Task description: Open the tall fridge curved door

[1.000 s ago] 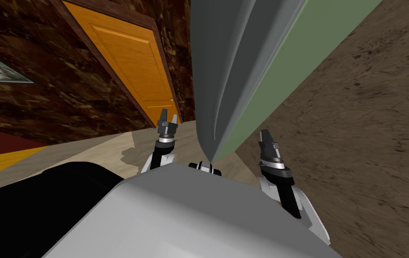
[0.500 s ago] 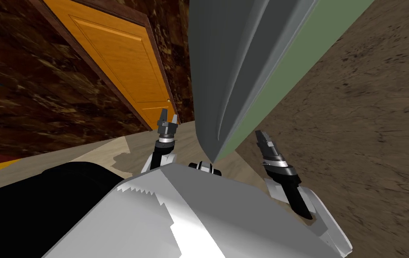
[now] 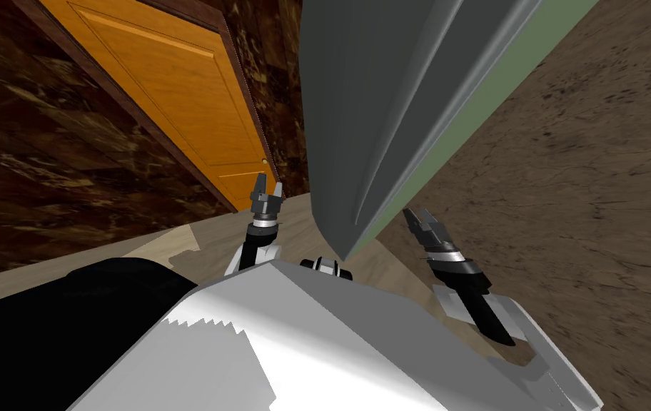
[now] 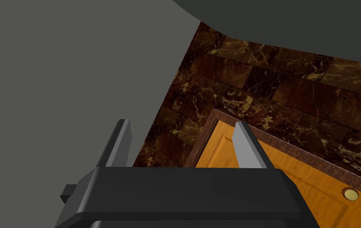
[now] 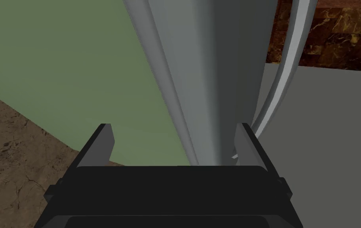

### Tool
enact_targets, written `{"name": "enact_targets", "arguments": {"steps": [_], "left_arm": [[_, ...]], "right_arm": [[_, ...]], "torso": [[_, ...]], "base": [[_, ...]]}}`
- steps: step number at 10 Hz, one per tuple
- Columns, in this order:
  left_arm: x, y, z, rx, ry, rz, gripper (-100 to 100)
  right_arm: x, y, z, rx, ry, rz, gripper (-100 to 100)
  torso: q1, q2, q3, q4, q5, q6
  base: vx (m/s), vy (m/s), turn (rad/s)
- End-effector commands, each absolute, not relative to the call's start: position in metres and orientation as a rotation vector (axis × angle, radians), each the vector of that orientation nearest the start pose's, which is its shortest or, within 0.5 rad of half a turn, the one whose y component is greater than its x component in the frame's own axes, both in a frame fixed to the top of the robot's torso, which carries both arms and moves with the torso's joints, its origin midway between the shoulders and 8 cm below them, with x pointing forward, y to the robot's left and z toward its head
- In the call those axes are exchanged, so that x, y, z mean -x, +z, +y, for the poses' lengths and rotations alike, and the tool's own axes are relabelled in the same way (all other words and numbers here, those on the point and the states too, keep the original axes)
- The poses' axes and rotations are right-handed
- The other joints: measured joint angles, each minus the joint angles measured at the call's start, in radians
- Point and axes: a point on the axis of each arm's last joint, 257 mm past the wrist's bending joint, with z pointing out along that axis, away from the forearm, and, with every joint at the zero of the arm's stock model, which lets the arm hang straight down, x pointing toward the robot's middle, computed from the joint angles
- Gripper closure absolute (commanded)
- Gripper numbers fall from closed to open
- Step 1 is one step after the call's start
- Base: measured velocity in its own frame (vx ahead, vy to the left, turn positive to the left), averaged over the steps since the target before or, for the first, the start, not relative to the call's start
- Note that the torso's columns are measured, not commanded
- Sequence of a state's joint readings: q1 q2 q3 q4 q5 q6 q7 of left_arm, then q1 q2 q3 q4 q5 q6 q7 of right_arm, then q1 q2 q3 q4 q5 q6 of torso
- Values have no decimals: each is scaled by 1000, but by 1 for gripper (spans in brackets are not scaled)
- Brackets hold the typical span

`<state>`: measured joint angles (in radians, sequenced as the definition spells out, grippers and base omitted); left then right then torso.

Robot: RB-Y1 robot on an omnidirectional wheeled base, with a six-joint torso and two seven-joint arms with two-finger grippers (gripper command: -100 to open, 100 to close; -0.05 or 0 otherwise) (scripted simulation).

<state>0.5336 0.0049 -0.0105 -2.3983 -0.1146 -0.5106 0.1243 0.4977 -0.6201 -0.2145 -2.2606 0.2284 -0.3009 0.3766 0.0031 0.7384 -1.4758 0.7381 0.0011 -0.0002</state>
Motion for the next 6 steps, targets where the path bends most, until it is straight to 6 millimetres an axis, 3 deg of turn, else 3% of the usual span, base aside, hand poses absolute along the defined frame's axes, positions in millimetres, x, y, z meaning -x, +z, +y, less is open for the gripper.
{"name": "enact_targets", "arguments": {"steps": [1, 6], "left_arm": [[-318, 66, 258, 550, -1365, 590, 0], [-318, 66, 258, 550, -1365, 590, 0]], "right_arm": [[-388, -8, -304, 164, 369, 1249, -100], [-413, -15, -337, 320, 105, 1336, -100]], "torso": [[-2, 0, 0, 0, -1, 0], [0, 0, 0, 0, 0, 0]], "base": [[-3, 150, -43], [7, 190, -103]]}}
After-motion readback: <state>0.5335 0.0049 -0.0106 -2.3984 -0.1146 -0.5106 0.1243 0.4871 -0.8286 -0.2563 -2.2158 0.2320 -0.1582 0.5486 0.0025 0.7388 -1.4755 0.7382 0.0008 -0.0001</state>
